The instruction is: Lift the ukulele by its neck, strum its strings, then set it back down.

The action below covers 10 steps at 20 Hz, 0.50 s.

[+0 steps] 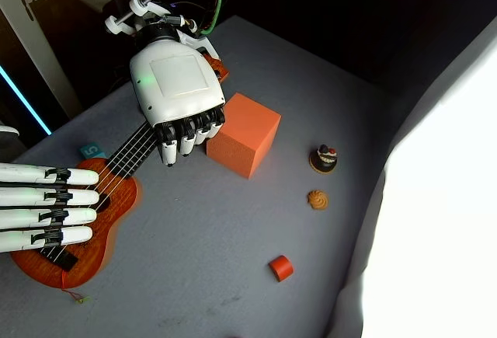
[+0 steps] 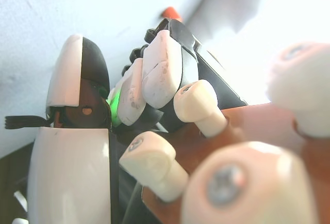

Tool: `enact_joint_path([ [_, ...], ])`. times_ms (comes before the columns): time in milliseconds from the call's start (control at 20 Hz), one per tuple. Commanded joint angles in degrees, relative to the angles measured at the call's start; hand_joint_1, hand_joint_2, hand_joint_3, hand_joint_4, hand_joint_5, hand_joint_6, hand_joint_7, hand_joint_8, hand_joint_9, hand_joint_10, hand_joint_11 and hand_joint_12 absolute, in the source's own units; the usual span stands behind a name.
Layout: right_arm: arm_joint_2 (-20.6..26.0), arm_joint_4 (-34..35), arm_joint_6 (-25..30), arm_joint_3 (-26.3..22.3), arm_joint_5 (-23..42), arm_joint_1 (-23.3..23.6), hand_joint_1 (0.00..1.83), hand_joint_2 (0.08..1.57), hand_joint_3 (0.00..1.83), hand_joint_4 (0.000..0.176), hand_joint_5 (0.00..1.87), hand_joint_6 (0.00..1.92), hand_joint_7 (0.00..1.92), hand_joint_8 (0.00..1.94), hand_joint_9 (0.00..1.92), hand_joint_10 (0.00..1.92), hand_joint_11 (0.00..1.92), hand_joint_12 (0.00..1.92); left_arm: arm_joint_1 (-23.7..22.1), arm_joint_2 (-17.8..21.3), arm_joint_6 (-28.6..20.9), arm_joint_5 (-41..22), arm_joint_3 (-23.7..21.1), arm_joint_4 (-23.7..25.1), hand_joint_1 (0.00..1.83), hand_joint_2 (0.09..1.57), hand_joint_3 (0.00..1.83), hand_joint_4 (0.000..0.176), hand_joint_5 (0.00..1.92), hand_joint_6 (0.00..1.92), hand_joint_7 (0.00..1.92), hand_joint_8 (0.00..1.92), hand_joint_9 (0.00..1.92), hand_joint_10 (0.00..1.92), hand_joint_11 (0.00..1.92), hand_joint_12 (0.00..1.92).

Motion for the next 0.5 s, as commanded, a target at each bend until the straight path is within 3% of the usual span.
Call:
enact_joint_path([
  [0, 0.09, 1.82, 0.39, 0.42, 4.96, 0.91, 0.0, 1.3, 0.0, 0.0, 0.19, 0.0, 0.17, 0.0, 0.15, 0.01, 0.0, 0.28, -0.49, 0.01, 0.15, 0.25, -0.19, 3.72, 1.48, 1.25, 0.0, 0.056, 1.34, 1.92, 1.47, 1.92, 1.56, 1.92, 1.58, 1.92],
  [150, -0.36, 2.4, 0.37, 1.16, 4.85, 1.5, 0.03, 1.3, 0.0, 0.0, 0.21, 0.01, 0.17, 0.0, 0.16, 0.01, 0.0, 0.35, -0.48, 0.0, 0.48, 0.16, -0.34, 3.71, 1.51, 1.24, 0.0, 0.057, 1.35, 1.92, 1.47, 1.92, 1.57, 1.92, 1.59, 1.92],
  [450, -0.98, 3.76, 0.41, 1.61, 4.4, 2.18, 0.05, 1.29, 0.0, 0.0, 0.22, 0.01, 0.16, 0.0, 0.15, 0.0, 0.0, 0.28, -0.52, 0.01, 0.52, 0.01, -0.37, 3.71, 1.5, 1.24, 0.0, 0.056, 1.33, 1.92, 1.45, 1.92, 1.55, 1.92, 1.56, 1.92],
])
